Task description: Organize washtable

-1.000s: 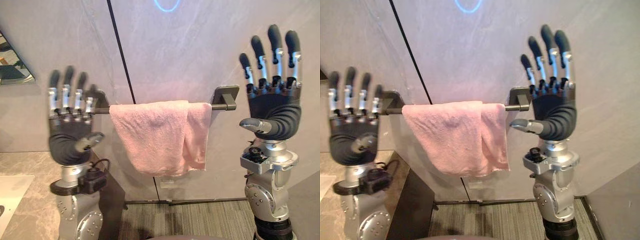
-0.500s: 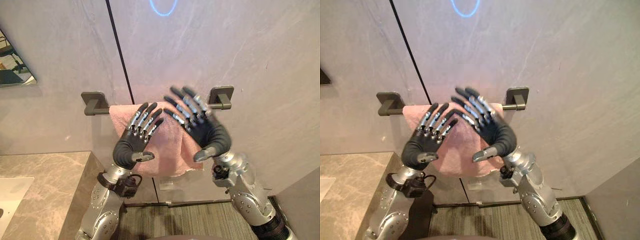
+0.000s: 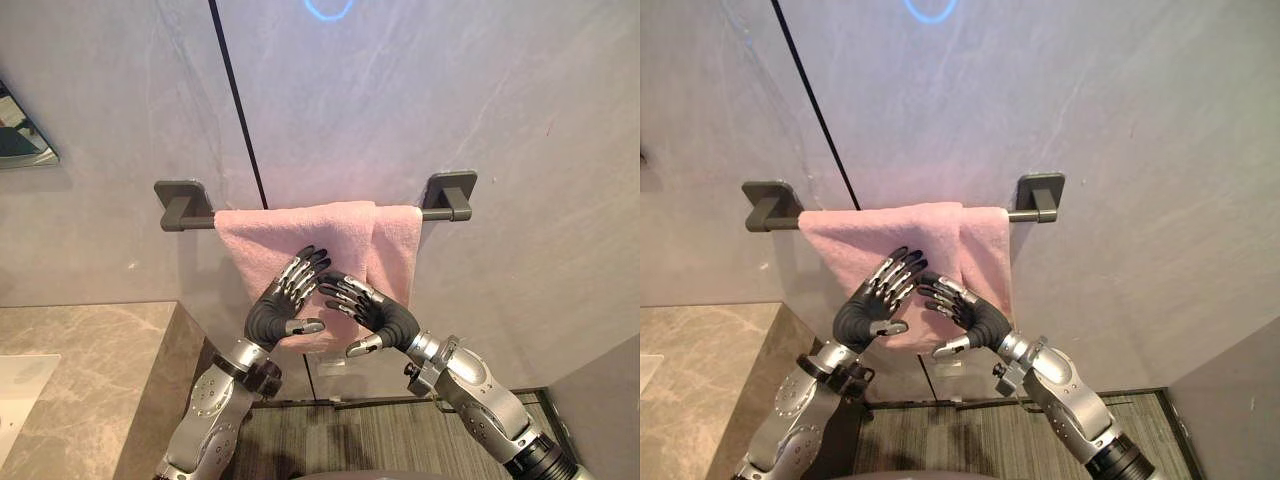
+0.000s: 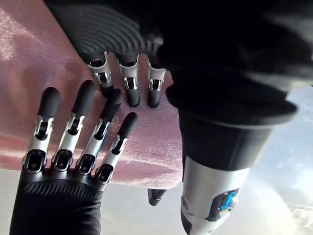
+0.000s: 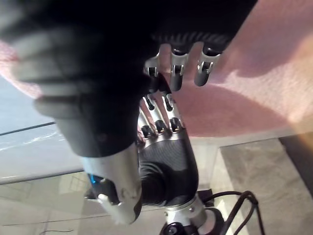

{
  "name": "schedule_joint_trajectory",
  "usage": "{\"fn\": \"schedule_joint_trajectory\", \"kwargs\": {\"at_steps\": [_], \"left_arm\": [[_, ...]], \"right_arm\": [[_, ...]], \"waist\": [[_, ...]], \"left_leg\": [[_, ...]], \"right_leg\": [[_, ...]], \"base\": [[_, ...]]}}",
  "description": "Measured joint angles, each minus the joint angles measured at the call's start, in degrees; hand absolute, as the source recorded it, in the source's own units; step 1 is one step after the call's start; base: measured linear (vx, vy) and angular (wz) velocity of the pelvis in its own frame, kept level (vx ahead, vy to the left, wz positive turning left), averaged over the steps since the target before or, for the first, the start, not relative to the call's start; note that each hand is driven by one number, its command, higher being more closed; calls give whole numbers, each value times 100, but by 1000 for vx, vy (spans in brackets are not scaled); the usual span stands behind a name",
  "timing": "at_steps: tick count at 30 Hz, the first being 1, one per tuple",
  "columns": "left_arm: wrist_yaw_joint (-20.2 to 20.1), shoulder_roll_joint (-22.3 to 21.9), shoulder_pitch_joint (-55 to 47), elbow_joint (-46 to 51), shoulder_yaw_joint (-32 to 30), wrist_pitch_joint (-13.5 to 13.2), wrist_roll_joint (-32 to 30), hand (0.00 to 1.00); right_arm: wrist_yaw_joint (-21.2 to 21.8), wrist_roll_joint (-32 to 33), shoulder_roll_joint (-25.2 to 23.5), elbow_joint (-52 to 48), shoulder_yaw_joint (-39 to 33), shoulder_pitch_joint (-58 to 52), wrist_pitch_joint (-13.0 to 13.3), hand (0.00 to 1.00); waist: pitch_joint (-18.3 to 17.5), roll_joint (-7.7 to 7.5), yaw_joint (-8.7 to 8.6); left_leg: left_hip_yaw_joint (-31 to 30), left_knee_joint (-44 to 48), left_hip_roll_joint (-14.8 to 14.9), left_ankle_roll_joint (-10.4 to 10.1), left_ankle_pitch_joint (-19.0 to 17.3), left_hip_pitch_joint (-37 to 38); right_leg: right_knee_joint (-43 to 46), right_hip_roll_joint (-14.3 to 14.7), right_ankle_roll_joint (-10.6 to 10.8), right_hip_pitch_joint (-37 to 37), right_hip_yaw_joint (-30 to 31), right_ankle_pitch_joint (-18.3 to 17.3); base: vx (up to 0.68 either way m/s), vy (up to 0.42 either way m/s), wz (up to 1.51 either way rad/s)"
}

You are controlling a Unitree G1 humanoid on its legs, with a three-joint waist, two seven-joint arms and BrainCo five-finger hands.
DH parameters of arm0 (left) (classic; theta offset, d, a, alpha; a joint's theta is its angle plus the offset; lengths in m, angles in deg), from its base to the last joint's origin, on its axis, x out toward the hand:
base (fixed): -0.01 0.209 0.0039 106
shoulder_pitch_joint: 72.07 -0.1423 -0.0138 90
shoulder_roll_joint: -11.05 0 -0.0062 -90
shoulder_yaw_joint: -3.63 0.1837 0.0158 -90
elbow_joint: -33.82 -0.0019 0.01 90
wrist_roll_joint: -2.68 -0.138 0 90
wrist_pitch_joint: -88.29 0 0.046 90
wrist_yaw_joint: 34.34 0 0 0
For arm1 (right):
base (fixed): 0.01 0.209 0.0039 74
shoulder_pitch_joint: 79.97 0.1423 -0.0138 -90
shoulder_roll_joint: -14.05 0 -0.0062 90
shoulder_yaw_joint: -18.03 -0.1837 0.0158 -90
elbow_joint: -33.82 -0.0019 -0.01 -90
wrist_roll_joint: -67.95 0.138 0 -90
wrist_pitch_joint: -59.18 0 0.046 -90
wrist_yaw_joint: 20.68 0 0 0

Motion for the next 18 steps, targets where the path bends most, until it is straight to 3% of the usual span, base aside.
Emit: {"fn": "schedule_joint_trajectory", "kwargs": {"at_steps": [6, 18], "left_arm": [[173, -66, 168, -235, -37, 17, -396, 0], [839, -717, 111, -584, -874, 12, -1670, 0]], "right_arm": [[-211, -425, -77, 254, -76, 27, -17, 0], [-509, -990, -961, -105, -1416, -444, 111, 0]], "waist": [[-2, -11, 17], [-4, -21, -11]], "left_leg": [[-3, 0, -1, 0, 0, -29], [-17, 0, -2, 0, 0, -66]], "right_leg": [[-12, -1, 0, -18, -3, 0], [-23, 0, 0, -46, -9, 0]], "base": [[0, 0, 0], [0, 0, 0]]}}
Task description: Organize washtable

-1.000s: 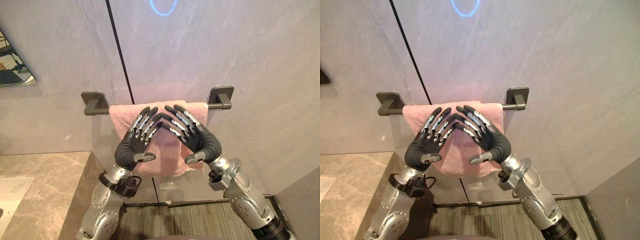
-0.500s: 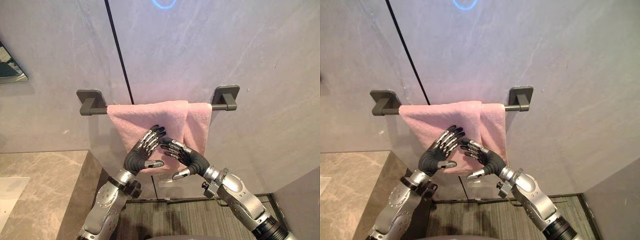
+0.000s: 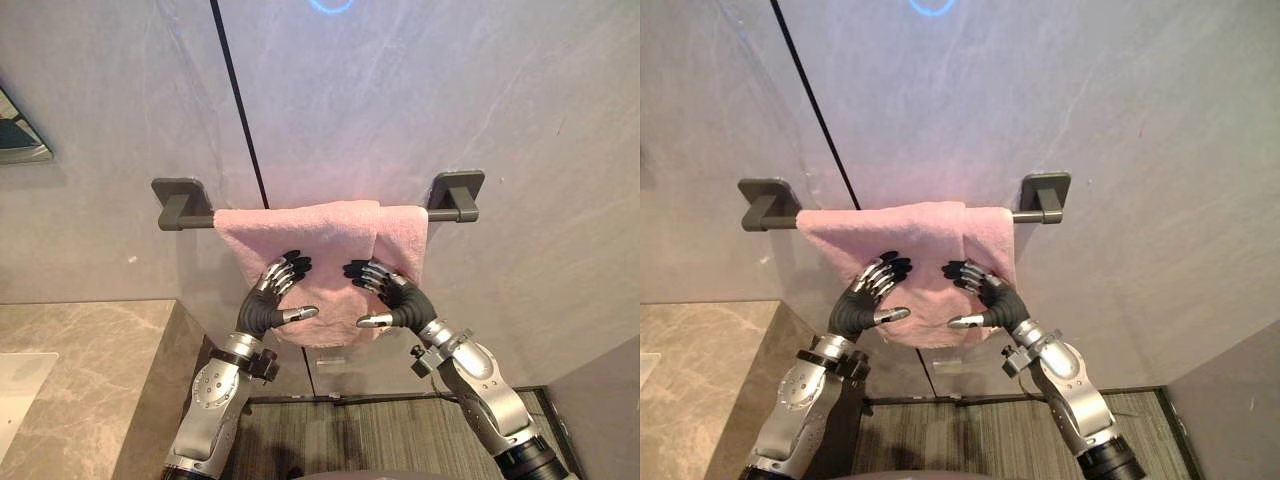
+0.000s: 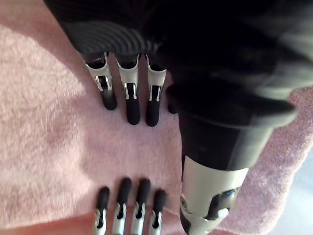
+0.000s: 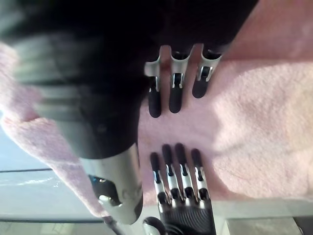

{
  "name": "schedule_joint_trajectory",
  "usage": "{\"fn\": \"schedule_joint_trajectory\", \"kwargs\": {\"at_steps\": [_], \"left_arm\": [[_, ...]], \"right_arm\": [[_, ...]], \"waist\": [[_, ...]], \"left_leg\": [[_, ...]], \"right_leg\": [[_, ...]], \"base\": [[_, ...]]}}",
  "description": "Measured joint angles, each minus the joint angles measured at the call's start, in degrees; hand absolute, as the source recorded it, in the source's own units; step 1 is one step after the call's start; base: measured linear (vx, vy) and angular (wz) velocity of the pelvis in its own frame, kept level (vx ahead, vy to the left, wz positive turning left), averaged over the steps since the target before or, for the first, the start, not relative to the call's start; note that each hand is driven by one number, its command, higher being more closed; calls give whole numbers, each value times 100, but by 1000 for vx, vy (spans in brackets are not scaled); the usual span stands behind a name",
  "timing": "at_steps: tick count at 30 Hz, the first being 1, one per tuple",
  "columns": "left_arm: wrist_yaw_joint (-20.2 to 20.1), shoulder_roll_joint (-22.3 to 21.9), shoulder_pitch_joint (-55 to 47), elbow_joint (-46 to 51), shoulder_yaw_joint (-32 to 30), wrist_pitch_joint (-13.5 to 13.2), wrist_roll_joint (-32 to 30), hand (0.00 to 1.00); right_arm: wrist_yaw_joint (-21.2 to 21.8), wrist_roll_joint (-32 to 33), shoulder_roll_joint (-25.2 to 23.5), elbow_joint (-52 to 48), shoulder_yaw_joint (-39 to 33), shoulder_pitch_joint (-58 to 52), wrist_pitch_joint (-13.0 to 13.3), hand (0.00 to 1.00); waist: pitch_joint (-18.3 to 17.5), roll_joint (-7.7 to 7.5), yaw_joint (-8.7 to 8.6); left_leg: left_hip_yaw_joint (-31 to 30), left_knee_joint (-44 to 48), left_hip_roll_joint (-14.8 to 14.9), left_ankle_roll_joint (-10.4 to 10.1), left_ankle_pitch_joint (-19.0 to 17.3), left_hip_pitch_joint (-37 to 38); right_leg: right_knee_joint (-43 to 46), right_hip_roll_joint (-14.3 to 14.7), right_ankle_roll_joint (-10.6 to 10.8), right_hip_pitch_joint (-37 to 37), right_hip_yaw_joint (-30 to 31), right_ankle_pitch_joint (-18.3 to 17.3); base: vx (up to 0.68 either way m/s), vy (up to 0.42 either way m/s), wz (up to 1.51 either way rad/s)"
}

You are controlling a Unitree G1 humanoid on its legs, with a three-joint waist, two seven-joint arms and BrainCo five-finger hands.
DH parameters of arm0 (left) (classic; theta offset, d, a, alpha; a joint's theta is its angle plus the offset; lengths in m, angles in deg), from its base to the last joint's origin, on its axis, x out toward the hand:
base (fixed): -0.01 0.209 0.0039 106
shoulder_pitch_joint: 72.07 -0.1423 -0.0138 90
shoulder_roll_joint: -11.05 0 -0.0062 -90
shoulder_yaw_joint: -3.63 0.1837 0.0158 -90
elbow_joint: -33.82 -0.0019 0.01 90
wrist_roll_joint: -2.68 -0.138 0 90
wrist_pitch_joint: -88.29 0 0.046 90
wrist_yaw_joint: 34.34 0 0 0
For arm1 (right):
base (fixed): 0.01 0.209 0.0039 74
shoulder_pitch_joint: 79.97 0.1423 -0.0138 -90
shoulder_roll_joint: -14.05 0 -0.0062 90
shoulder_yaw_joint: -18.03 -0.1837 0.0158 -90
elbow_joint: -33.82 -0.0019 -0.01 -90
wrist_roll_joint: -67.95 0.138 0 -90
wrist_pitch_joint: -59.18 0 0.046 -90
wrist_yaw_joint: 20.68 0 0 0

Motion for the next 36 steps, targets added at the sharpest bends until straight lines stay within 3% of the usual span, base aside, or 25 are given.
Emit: {"fn": "schedule_joint_trajectory", "kwargs": {"at_steps": [6, 18, 24, 36], "left_arm": [[363, -340, -147, -96, -597, -25, -541, 0], [874, -678, -395, -100, -1347, -27, -757, 0], [899, -811, -513, -100, -1637, -34, -752, 0], [720, -972, -803, -55, -2010, -109, -629, 0]], "right_arm": [[-114, -50, -429, -412, -738, -543, 198, 0], [-109, 100, -894, -1014, -1352, -1220, 212, 0], [-189, 43, -982, -1111, -1691, -1431, 220, 0], [-610, -1182, -1051, -485, -2376, -1585, 222, 0]], "waist": [[-37, -72, -38], [-55, -101, -47], [-58, -103, -43], [-67, -72, -44]], "left_leg": [[2, 0, 2, -3, -3, 0], [5, 1, 2, -8, -9, 1], [6, 2, 2, -9, -10, 2], [-2, 0, -3, -9, -16, -5]], "right_leg": [[-30, 1, 0, 0, 6, 0], [-37, 1, 1, -1, 12, 1], [-37, 0, 1, -1, 12, 1], [-36, -11, 4, 1, -27, -1]], "base": [[0, 0, 0], [0, 0, 0], [0, 0, 0], [0, 0, 0]]}}
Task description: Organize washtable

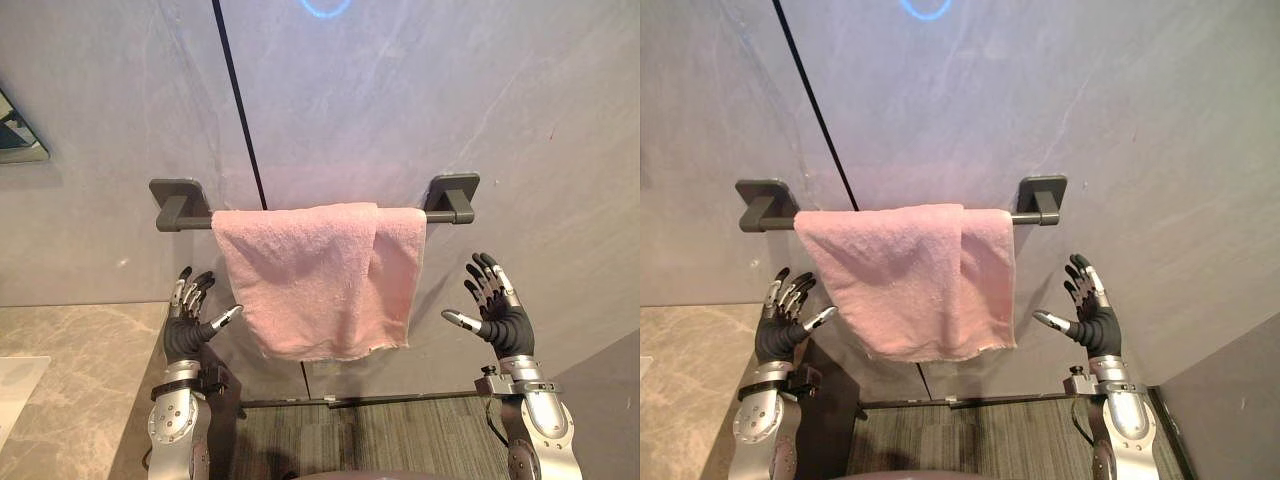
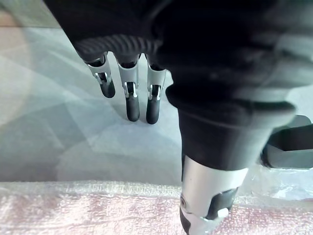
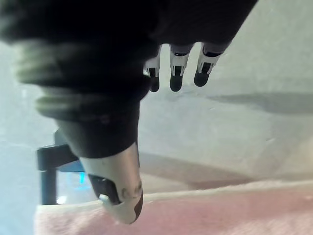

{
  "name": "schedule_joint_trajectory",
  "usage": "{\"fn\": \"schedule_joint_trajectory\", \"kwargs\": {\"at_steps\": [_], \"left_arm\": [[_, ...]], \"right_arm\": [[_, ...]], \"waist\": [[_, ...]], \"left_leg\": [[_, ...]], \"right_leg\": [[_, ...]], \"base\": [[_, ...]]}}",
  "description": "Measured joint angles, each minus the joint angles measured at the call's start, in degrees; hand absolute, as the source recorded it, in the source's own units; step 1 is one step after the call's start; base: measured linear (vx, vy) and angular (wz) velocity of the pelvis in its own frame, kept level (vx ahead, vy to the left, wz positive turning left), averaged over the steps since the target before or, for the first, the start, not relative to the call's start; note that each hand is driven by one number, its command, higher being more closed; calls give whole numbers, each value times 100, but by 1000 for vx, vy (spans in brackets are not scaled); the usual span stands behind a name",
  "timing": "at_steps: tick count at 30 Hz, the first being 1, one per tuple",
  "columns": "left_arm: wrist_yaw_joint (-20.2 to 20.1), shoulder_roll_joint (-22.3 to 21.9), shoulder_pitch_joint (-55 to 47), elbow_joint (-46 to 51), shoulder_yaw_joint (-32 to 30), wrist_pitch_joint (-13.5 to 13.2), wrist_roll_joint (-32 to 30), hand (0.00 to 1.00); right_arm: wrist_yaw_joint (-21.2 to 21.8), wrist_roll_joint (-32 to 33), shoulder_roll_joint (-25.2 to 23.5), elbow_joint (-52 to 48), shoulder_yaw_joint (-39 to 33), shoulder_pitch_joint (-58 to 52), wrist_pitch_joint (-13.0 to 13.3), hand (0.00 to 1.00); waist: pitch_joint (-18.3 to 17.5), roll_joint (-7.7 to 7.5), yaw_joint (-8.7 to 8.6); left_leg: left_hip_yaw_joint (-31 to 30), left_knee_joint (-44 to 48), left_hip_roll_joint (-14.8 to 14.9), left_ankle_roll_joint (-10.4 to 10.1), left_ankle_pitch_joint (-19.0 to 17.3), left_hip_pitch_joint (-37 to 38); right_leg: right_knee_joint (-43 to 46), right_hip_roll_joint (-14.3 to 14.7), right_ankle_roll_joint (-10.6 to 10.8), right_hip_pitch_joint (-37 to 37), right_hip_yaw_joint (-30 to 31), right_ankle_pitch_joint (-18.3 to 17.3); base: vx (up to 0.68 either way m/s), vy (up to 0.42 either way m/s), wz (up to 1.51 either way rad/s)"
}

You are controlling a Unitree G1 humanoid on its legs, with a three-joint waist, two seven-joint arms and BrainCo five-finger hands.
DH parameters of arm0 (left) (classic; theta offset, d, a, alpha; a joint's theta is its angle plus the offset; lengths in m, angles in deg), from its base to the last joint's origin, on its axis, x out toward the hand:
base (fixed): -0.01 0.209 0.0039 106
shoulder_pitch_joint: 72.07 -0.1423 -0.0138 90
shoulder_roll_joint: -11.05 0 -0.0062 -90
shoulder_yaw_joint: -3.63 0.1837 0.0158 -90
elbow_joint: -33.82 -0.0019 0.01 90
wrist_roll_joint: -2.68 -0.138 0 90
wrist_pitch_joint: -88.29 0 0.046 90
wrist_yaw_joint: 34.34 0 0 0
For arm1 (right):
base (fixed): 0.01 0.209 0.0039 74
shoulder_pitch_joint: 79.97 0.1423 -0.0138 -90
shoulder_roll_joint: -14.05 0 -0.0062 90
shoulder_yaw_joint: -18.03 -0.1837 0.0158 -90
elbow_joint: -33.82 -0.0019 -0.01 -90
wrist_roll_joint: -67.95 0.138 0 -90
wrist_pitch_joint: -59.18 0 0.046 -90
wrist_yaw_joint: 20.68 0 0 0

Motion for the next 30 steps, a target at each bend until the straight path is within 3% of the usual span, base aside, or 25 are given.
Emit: {"fn": "schedule_joint_trajectory", "kwargs": {"at_steps": [6, 13, 21, 30], "left_arm": [[-115, -2, -242, -55, -15, 3, -25, 0], [-267, 77, -274, -1337, 275, 88, -299, 0], [-345, 225, -275, -2116, 670, 127, -587, 0], [-307, 329, -273, -3160, 716, 218, -1094, 0]], "right_arm": [[3, -614, 77, 786, -73, 0, -5, 0], [-9, -1238, 385, 2573, 199, 135, -22, 0], [-240, -1413, 455, 3713, 377, 312, -33, 0], [-413, -1849, 473, 4808, 413, 662, -48, 0]], "waist": [[-3, 13, 5], [15, 77, 18], [27, 110, 8], [68, 106, 13]], "left_leg": [[-56, -1, -6, 1, 1, -37], [-115, -1, -15, 3, 4, -93], [-169, -3, -20, 1, 3, -173], [-220, -3, -19, -5, -2, -201]], "right_leg": [[0, -6, 2, 0, -75, -1], [-26, -13, 6, -13, -127, -4], [-58, -15, 4, -49, -206, -11], [-56, -12, -9, -50, -260, -42]], "base": [[0, 0, 5], [-5, -6, 4], [-1, -6, 3], [-3, -6, 3]]}}
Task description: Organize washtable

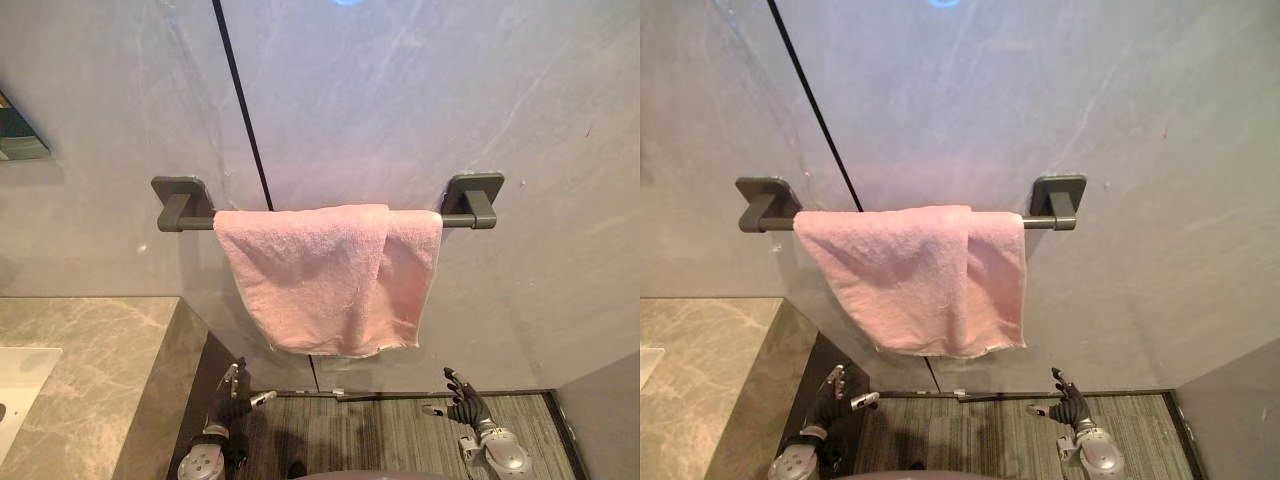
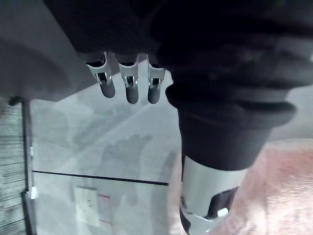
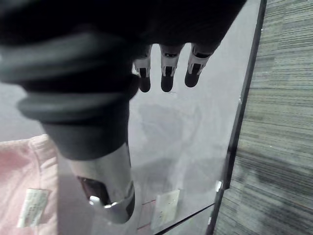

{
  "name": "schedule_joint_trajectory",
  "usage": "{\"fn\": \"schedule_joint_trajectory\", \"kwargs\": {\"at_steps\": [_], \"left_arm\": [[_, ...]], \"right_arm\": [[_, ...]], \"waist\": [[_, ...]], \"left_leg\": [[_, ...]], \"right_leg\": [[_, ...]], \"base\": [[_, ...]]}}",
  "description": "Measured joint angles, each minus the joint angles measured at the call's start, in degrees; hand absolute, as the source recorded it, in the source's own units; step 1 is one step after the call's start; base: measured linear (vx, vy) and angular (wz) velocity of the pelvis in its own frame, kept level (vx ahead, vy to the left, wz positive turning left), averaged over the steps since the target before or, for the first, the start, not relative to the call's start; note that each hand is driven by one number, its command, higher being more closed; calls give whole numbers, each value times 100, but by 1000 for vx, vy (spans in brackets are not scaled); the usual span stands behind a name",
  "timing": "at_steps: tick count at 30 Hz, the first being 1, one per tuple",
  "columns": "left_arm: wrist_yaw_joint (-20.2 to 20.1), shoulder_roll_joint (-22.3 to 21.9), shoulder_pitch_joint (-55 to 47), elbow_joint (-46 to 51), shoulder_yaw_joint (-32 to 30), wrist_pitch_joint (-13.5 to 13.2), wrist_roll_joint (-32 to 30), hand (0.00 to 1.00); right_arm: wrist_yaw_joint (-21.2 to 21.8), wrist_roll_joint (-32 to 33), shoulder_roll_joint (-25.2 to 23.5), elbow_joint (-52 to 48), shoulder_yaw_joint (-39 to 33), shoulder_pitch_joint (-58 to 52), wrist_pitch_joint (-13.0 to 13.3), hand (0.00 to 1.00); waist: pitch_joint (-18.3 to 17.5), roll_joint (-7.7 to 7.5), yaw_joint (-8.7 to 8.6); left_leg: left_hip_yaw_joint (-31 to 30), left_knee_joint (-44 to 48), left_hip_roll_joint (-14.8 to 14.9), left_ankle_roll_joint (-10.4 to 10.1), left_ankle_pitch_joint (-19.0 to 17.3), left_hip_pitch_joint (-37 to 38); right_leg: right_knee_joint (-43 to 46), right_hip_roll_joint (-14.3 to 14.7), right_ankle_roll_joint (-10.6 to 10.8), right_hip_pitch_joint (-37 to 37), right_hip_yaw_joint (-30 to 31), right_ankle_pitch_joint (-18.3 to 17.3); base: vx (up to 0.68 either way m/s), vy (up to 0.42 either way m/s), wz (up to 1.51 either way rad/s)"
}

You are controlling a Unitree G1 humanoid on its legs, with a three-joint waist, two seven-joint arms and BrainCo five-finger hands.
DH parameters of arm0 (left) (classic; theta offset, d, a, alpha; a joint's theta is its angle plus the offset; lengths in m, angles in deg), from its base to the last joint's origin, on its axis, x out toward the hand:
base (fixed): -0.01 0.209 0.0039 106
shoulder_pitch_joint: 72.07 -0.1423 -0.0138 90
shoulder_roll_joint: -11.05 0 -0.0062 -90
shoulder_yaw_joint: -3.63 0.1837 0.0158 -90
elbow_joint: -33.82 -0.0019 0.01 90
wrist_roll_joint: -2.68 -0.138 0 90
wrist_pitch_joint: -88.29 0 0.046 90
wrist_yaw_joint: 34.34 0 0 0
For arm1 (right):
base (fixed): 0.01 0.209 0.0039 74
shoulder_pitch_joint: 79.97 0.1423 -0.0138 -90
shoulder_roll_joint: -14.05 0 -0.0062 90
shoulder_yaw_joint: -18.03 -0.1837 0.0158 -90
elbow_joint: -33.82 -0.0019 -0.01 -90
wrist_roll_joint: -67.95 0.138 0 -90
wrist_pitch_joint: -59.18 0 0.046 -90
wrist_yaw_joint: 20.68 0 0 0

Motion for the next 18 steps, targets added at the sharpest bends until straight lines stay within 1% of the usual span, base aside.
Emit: {"fn": "schedule_joint_trajectory", "kwargs": {"at_steps": [4, 9, 10, 16, 18], "left_arm": [[107, 87, 33, -454, -4, 43, -153, 0], [231, 120, 77, -940, -11, 50, -164, 0], [247, 126, 89, -1088, -17, 56, -165, 0], [337, 130, 136, -1293, -58, 78, -164, 0], [339, 133, 136, -1384, -57, 78, -164, 0]], "right_arm": [[-95, -123, 58, 317, -1, 75, -9, 0], [-209, -207, 108, 693, -8, 125, -21, 0], [-212, -230, 109, 795, -10, 154, -60, 0], [-219, -328, 137, 991, -13, 279, -92, 0], [-220, -334, 176, 1138, -13, 377, -96, 0]], "waist": [[6, 3, 0], [17, -10, 1], [24, -10, 1], [111, -3, 1], [123, -1, 40]], "left_leg": [[0, 0, 1, -4, -3, 0], [0, -2, 2, -4, -4, 3], [0, -2, 2, -4, -3, 4], [20, -2, 3, -8, -7, 11], [127, -1, 20, -18, -31, 5]], "right_leg": [[2, 0, -3, 0, -1, -6], [11, 2, -6, 1, -1, -13], [14, 1, -5, 1, -1, -14], [28, 1, -4, -10, 48, -22], [86, 10, -3, -106, 166, -40]], "base": [[0, 0, 0], [0, 0, 0], [0, 0, 0], [-1, 0, -2], [-2, 2, -24]]}}
